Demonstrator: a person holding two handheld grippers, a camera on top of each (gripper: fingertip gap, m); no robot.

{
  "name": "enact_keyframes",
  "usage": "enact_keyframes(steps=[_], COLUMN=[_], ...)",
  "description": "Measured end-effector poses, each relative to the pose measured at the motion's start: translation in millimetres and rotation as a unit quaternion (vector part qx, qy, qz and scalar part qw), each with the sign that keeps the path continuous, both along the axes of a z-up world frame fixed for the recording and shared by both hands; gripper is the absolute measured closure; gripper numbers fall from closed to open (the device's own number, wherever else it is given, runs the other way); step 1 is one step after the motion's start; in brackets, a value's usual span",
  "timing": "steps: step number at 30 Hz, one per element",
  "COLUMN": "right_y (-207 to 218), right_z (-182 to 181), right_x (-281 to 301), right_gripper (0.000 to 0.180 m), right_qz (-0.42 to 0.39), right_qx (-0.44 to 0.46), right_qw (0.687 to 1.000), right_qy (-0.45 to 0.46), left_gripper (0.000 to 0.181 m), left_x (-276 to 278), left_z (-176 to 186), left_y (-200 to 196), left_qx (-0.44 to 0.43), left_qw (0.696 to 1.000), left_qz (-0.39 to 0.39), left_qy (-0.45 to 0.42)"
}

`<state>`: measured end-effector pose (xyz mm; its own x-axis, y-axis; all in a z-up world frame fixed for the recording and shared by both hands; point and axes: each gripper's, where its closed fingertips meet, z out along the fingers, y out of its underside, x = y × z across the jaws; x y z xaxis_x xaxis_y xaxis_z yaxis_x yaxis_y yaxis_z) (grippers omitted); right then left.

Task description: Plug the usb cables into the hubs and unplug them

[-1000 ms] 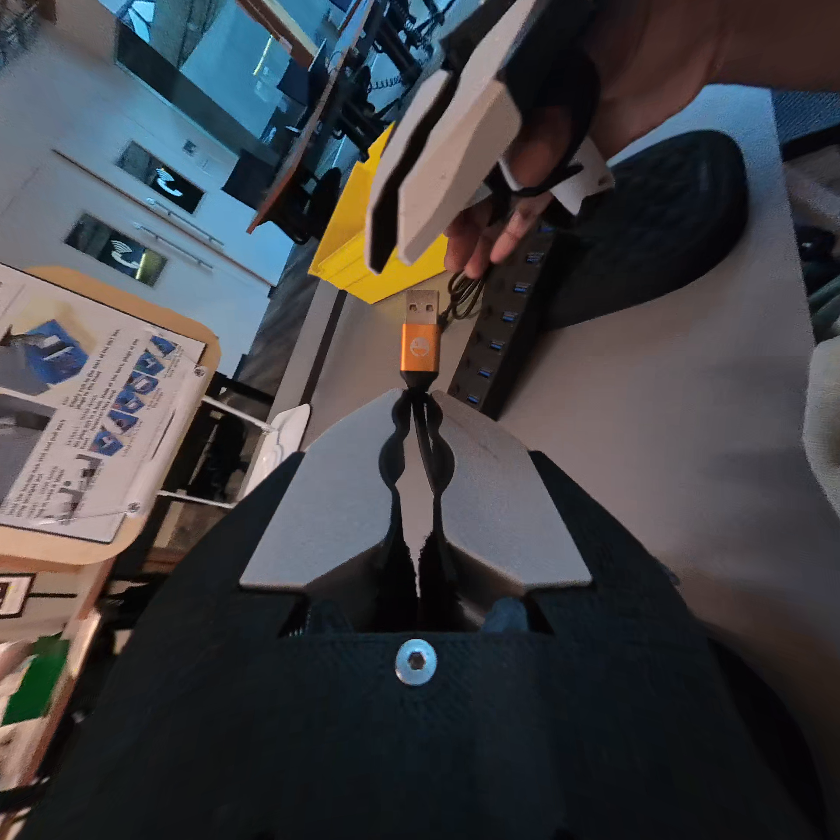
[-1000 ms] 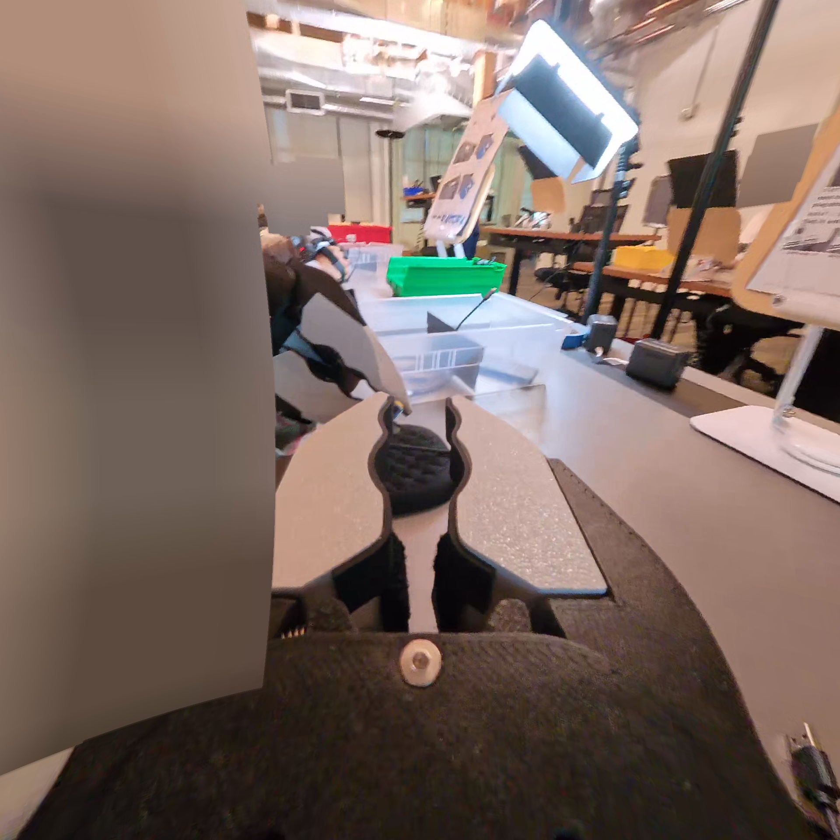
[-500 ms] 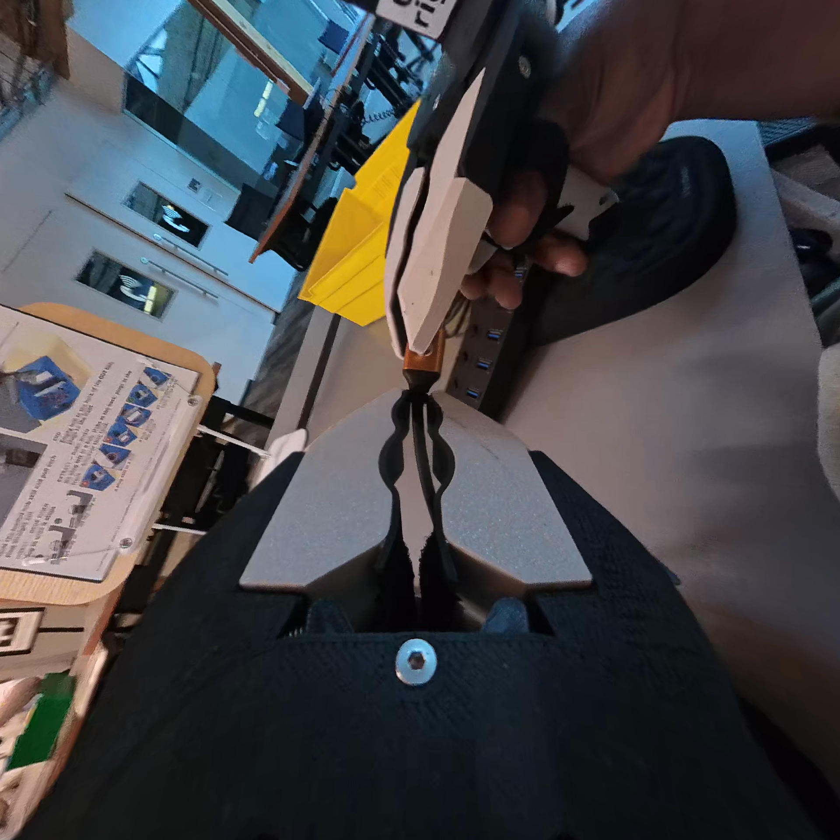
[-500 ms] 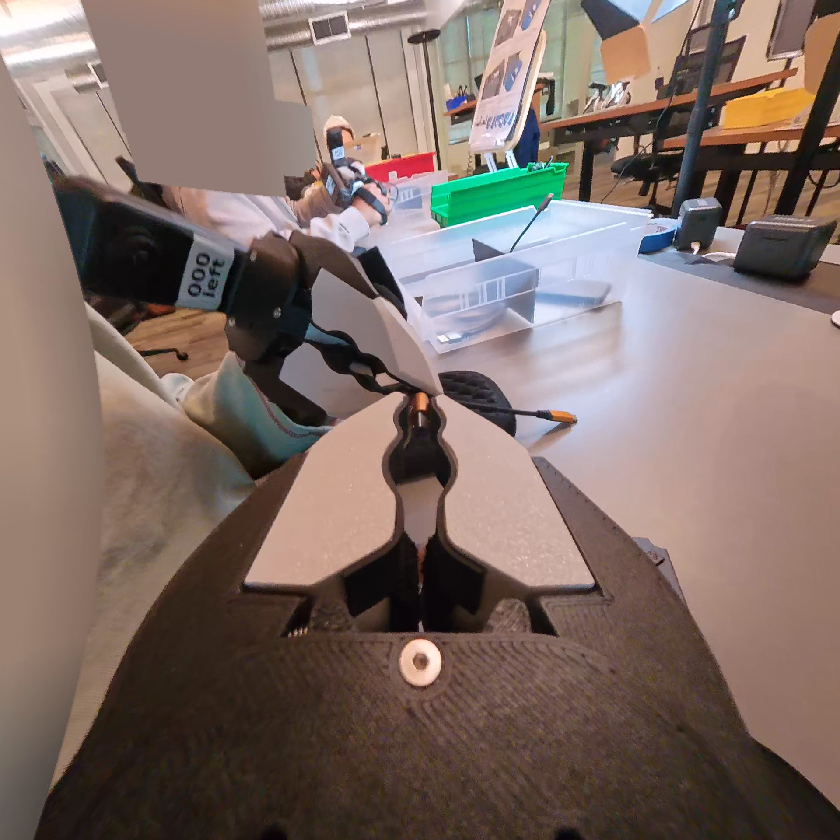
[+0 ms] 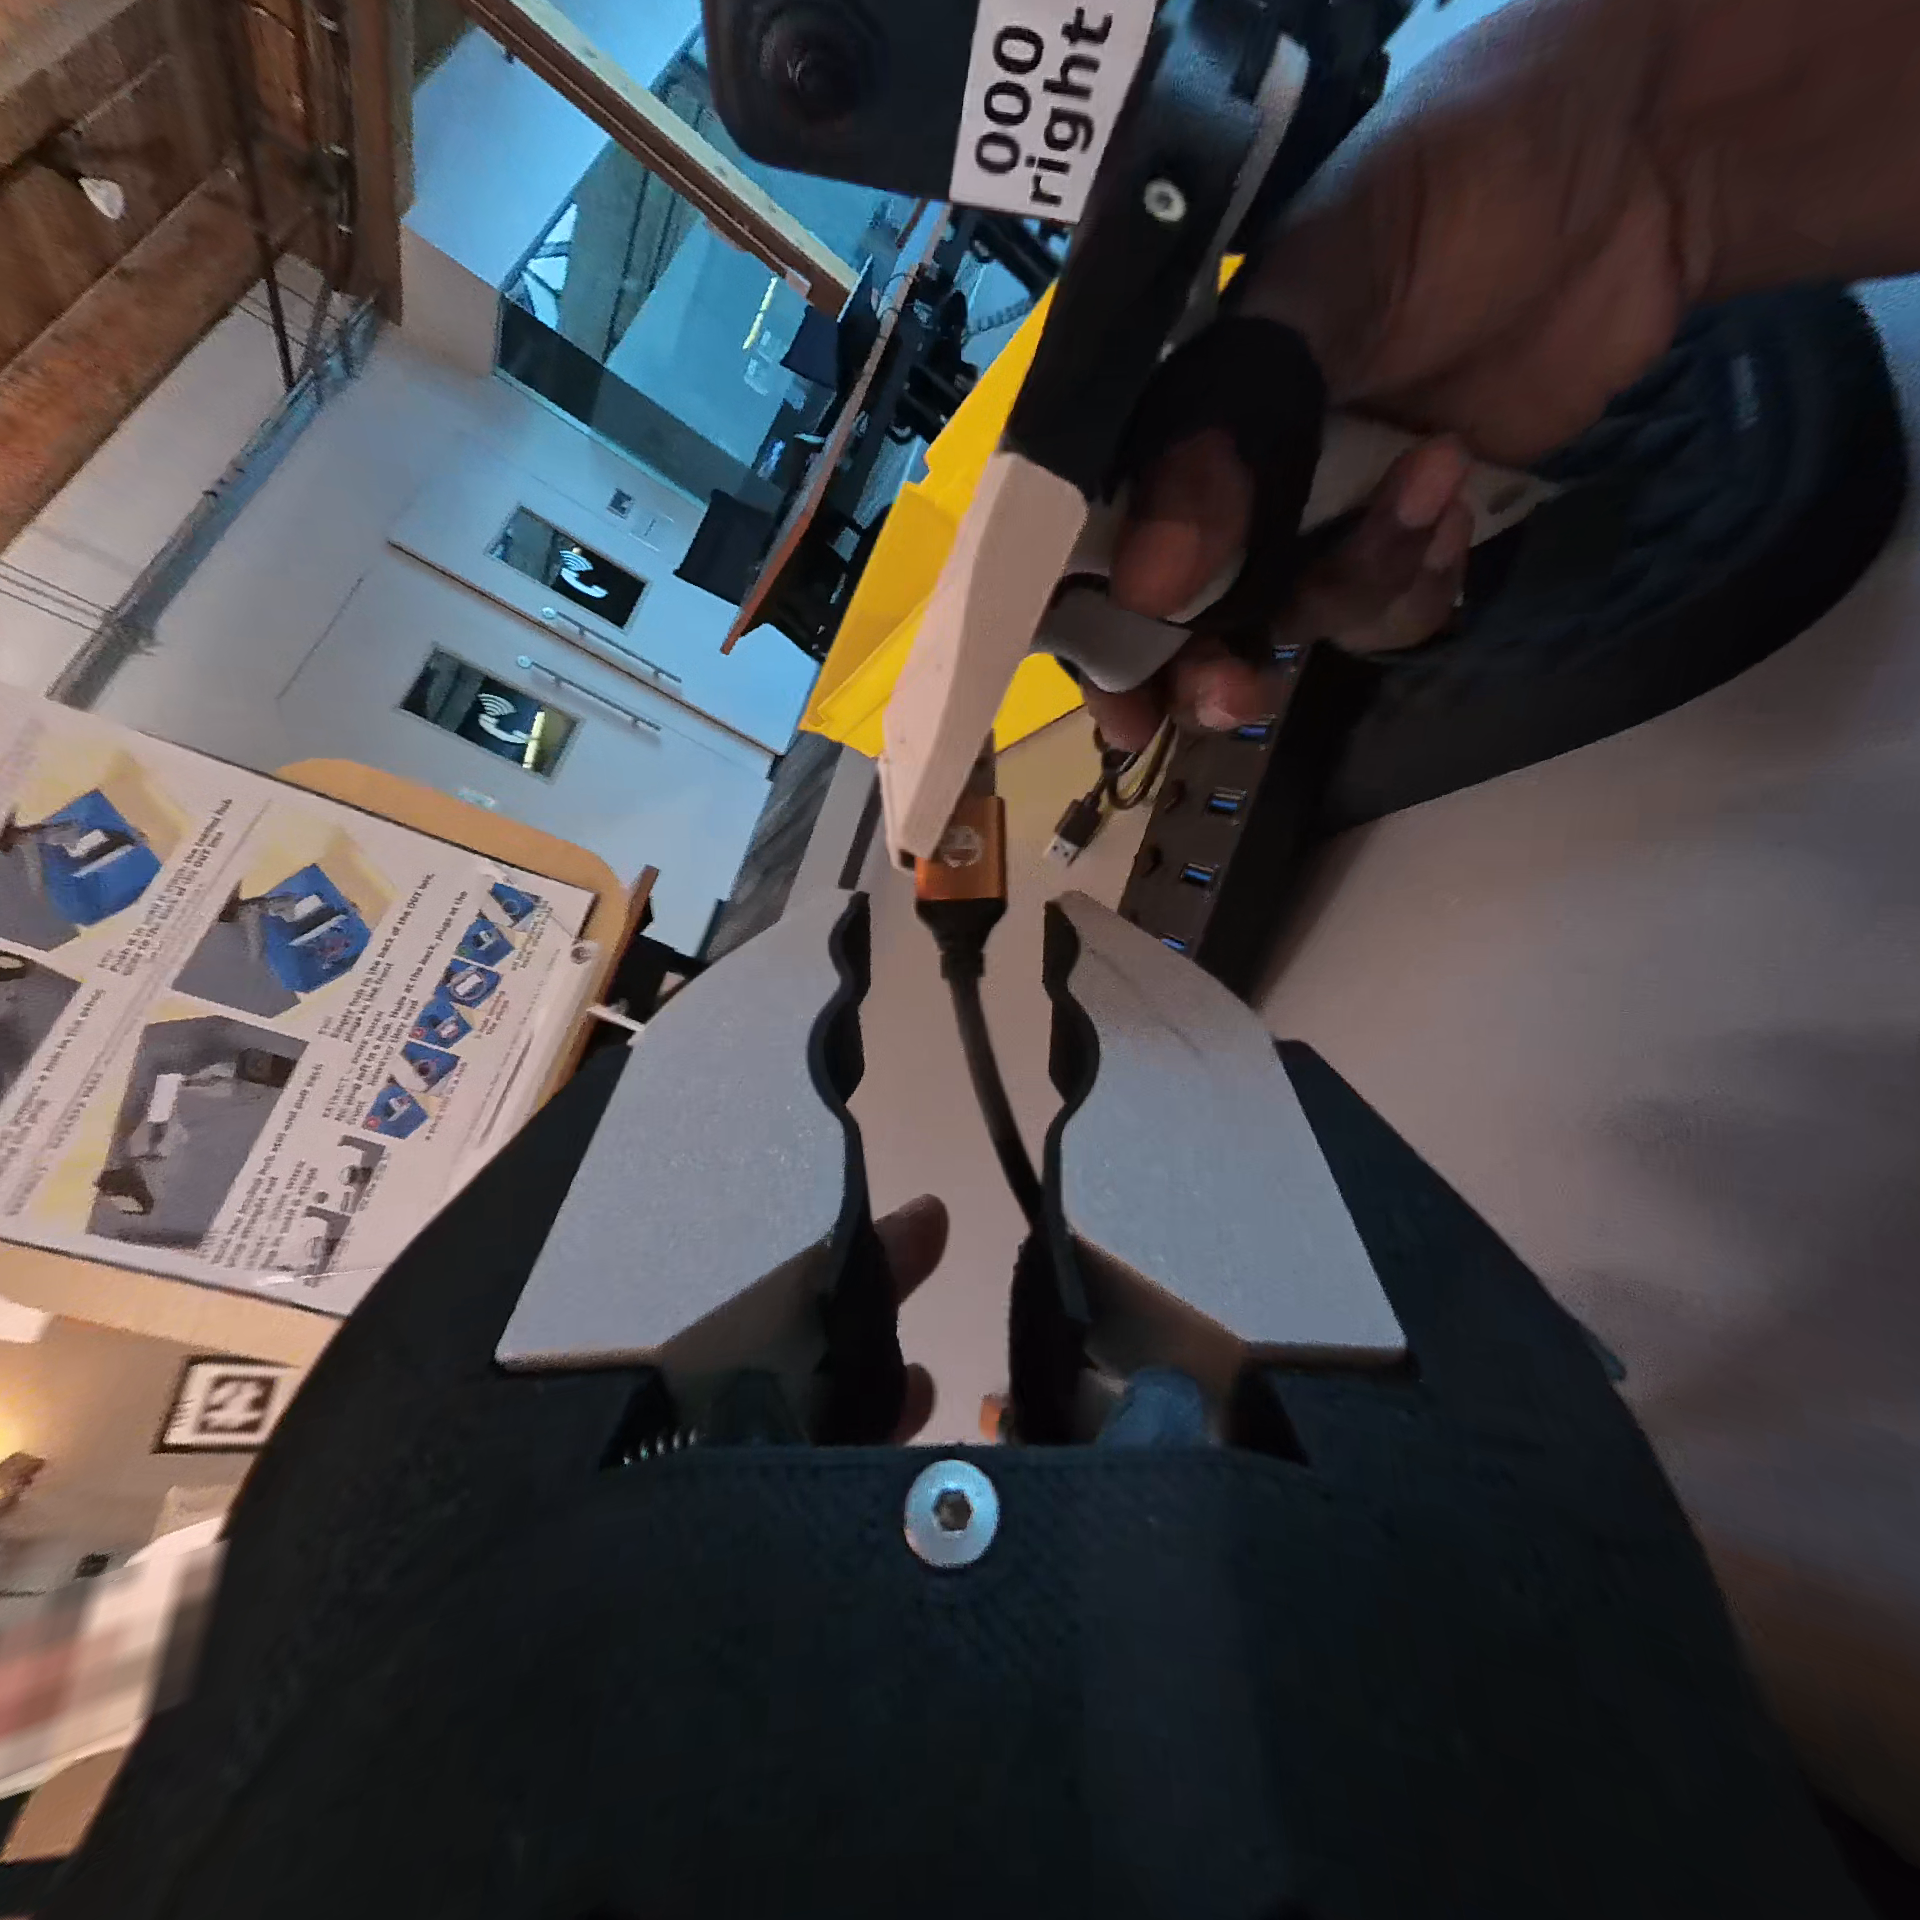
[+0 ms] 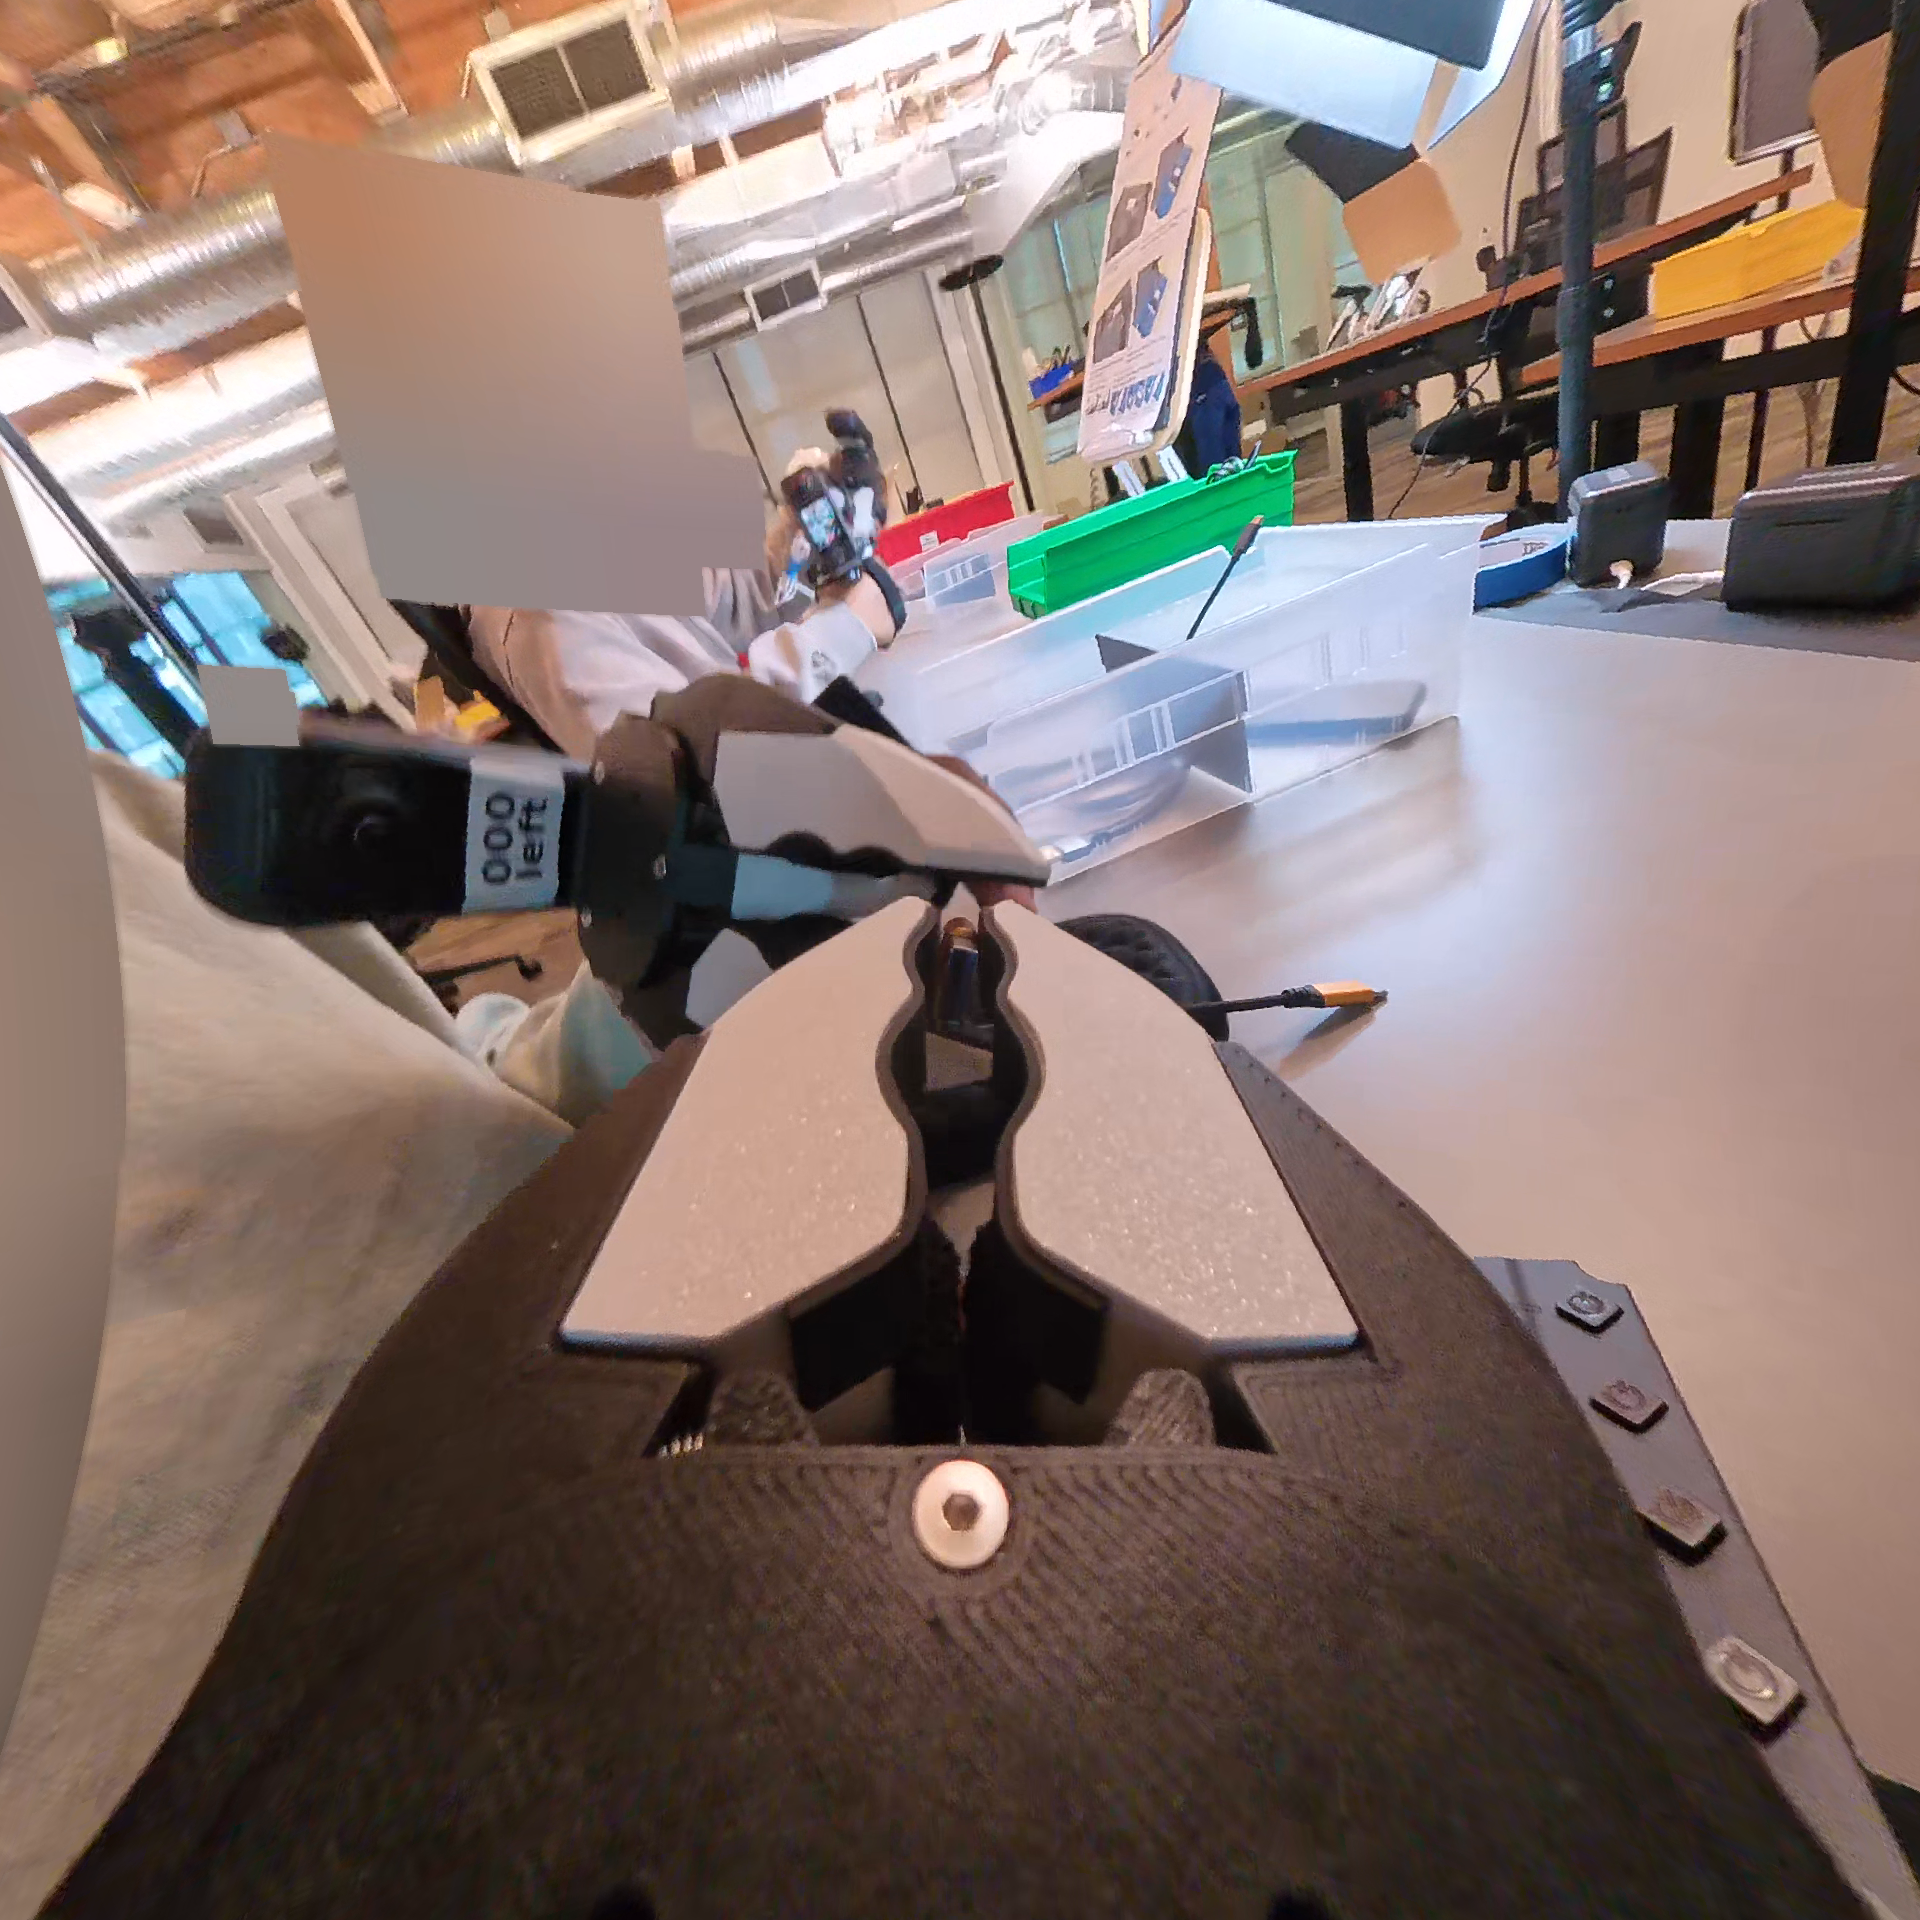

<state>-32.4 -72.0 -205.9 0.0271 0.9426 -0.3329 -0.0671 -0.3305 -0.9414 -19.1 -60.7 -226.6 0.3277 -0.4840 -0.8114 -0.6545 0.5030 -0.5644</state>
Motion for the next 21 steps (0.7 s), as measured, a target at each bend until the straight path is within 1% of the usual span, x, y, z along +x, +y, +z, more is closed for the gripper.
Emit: enact_keyframes(steps=[5, 8, 11, 13, 14, 16, 18, 21], right_y=[6.1, 7.4, 0.6, -8.8, -13.7, -18.4, -17.5, -16.1], right_z=[1.4, 0.2, 9.1, 19.4, 24.1, 31.0, 34.0, 34.9], right_x=[-2.4, -2.0, -1.7, -0.1, 1.2, 6.3, 13.4, 27.3], right_gripper=[0.173, 0.173, 0.170, 0.157, 0.152, 0.148, 0.145, 0.144], right_qz=[0.004, 0.003, 0.008, 0.017, 0.022, 0.006, -0.024, -0.056], right_qx=[-0.070, -0.064, -0.009, 0.040, 0.067, 0.120, 0.172, 0.243], right_qw=[0.997, 0.997, 0.999, 0.998, 0.996, 0.992, 0.985, 0.968], right_qy=[0.044, 0.044, 0.047, 0.052, 0.051, 0.039, 0.016, -0.022], left_gripper=[0.163, 0.165, 0.166, 0.166, 0.166, 0.166, 0.166, 0.166], left_x=[-2.8, -2.3, 1.0, -1.3, -5.7, -13.6, -17.3, -24.8], left_z=[5.4, 3.9, 10.9, 21.4, 28.0, 38.9, 49.5, 65.4], left_y=[8.7, 8.6, 2.2, 1.4, 3.0, 2.8, -3.1, -9.1], left_qx=[0.086, 0.076, 0.043, 0.035, 0.041, 0.057, 0.078, 0.117], left_qw=[0.995, 0.995, 0.999, 0.996, 0.993, 0.987, 0.980, 0.968], left_qz=[0.047, 0.052, 0.022, 0.010, 0.013, 0.006, -0.017, -0.027], left_qy=[0.031, 0.028, -0.025, -0.081, -0.108, -0.148, -0.182, -0.220])
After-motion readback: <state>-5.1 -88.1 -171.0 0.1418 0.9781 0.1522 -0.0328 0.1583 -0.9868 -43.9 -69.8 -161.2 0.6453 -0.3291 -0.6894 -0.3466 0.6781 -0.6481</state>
